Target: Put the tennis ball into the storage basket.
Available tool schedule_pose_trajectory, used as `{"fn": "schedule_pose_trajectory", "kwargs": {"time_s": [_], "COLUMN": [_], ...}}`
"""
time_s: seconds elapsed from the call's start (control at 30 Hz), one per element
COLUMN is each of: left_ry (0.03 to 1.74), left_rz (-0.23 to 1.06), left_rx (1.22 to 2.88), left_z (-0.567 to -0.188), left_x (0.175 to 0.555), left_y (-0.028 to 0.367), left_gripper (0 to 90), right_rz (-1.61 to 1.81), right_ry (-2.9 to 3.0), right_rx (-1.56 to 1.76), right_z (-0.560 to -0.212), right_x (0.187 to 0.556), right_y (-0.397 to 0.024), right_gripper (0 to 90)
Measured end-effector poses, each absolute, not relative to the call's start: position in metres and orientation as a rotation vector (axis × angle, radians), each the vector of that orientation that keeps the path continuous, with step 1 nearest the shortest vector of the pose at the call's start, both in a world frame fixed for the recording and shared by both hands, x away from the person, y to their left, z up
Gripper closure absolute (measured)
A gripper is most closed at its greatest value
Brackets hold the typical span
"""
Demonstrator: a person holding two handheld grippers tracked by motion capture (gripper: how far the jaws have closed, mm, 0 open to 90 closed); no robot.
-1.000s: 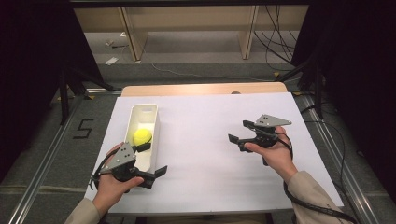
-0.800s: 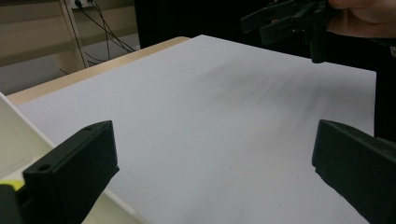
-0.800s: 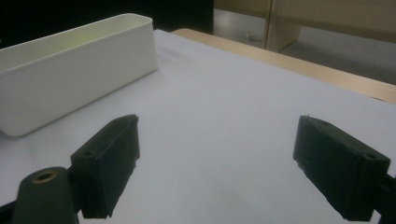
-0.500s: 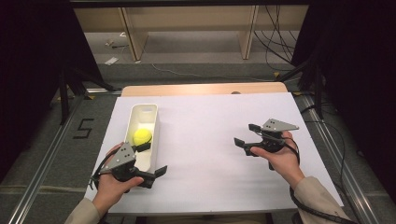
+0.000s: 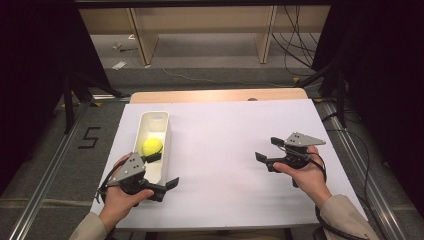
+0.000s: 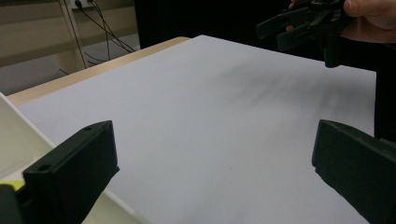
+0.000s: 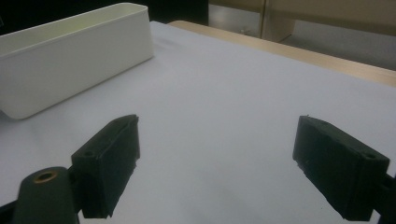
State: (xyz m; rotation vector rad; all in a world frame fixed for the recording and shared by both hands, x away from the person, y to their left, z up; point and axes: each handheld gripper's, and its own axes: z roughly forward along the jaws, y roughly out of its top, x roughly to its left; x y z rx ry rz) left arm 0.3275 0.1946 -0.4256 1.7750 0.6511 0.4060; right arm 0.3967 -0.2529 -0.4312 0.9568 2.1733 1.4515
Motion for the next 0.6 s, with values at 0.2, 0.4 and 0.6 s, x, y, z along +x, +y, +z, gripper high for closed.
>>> {"fn": "schedule_pose_trajectory", "kwargs": {"time_s": [0.2, 0.4, 0.6], "left_ry": [0.650, 0.647, 0.645], "left_rz": [0.404, 0.404, 0.404], "left_rx": [1.776, 1.778, 1.779], "left_z": [-0.4258, -0.4259, -0.4256], "left_x": [0.3276, 0.3281, 0.3289], "left_y": [0.1947, 0.1945, 0.1941], "left_gripper": [0.0, 0.0, 0.0], "right_rz": [1.462, 1.476, 1.482], "right_ry": [2.170, 2.160, 2.159], "right_rx": [0.949, 0.951, 0.956], "right_z": [-0.4313, -0.4317, -0.4323], "right_x": [0.3965, 0.3976, 0.3978], "right_y": [-0.2523, -0.2531, -0.2540], "right_gripper": [15.9, 16.0, 15.9]}}
